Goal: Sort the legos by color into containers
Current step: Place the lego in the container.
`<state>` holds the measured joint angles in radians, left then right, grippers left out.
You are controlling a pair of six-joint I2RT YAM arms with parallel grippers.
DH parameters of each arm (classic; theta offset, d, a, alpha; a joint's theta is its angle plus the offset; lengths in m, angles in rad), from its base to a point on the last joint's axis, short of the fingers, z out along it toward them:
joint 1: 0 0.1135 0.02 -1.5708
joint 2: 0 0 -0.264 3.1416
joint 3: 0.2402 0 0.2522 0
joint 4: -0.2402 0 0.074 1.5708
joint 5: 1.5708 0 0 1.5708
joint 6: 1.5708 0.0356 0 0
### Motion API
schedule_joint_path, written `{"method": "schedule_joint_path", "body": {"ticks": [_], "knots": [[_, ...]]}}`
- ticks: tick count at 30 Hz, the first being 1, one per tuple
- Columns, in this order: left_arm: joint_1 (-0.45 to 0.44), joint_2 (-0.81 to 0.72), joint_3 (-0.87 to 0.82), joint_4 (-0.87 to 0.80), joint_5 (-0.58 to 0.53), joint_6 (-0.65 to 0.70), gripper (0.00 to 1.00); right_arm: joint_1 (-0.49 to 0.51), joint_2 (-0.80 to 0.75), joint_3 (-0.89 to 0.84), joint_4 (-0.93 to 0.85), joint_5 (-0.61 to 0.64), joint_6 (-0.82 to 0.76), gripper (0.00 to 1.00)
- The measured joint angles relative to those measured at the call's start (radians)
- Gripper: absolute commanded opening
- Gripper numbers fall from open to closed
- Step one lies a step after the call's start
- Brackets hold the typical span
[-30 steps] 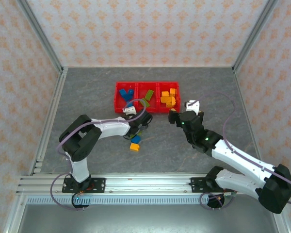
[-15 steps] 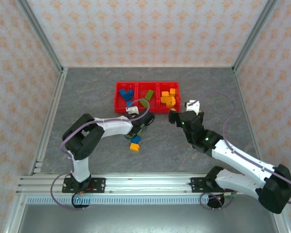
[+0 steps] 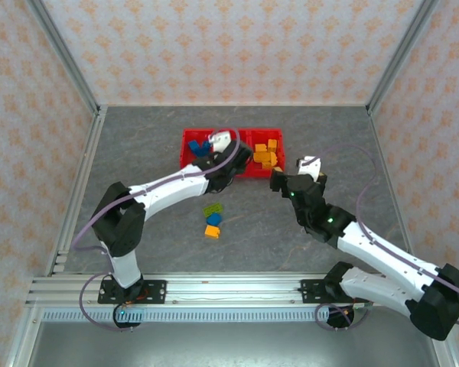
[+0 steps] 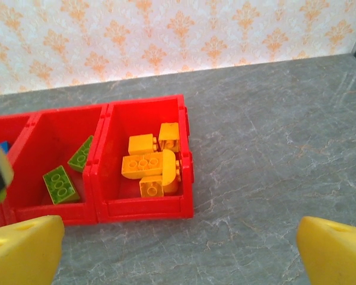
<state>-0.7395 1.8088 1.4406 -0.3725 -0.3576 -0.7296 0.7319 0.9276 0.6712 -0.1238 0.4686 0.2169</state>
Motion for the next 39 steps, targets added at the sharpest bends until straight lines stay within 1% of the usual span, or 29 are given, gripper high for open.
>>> {"method": "schedule_joint_path", "body": {"ticks": [2, 5, 11, 16, 17, 18, 21, 22, 24, 27, 32, 35, 39], "knots": [[0.002, 0.044, 0.113, -0.010, -0.018, 0.045, 0.45, 0.000, -0.028, 0.000, -0.001, 0.005, 0.000, 1.00], [0.016, 0.127, 0.234, -0.022, -0.029, 0.109, 0.43, 0.000, -0.062, 0.000, -0.008, 0.012, 0.000, 1.00], [0.096, 0.307, 0.367, -0.054, -0.024, 0.198, 0.44, 0.000, -0.089, 0.000, -0.036, 0.022, 0.005, 1.00], [0.151, 0.398, 0.424, -0.059, -0.017, 0.241, 0.46, 0.000, -0.089, 0.000, -0.070, 0.023, 0.008, 1.00], [0.155, 0.406, 0.433, -0.059, -0.017, 0.245, 0.48, 0.000, -0.089, 0.000, -0.075, 0.023, 0.008, 1.00], [0.158, 0.414, 0.444, -0.059, -0.017, 0.254, 0.53, 0.000, -0.090, 0.000, -0.080, 0.023, 0.008, 1.00], [0.159, 0.430, 0.493, -0.061, -0.008, 0.287, 0.68, 0.000, -0.095, 0.000, -0.090, 0.024, 0.008, 1.00], [0.159, 0.435, 0.515, -0.064, 0.001, 0.303, 0.75, 0.000, -0.097, 0.000, -0.093, 0.026, 0.008, 1.00], [0.159, 0.437, 0.538, -0.063, 0.011, 0.323, 0.82, 0.000, -0.098, 0.000, -0.097, 0.026, 0.008, 1.00], [0.159, 0.428, 0.537, -0.051, 0.028, 0.351, 0.85, 0.000, -0.098, 0.000, -0.098, 0.025, 0.008, 1.00], [0.163, 0.364, 0.453, -0.027, 0.062, 0.377, 0.99, 0.000, -0.093, 0.000, -0.098, 0.020, 0.008, 1.00], [0.166, 0.302, 0.408, -0.019, 0.071, 0.385, 0.99, 0.000, -0.081, 0.000, -0.098, 0.012, 0.008, 1.00], [0.171, 0.145, 0.275, 0.019, 0.092, 0.380, 0.99, 0.000, -0.076, 0.000, -0.098, 0.002, 0.008, 1.00]]}}
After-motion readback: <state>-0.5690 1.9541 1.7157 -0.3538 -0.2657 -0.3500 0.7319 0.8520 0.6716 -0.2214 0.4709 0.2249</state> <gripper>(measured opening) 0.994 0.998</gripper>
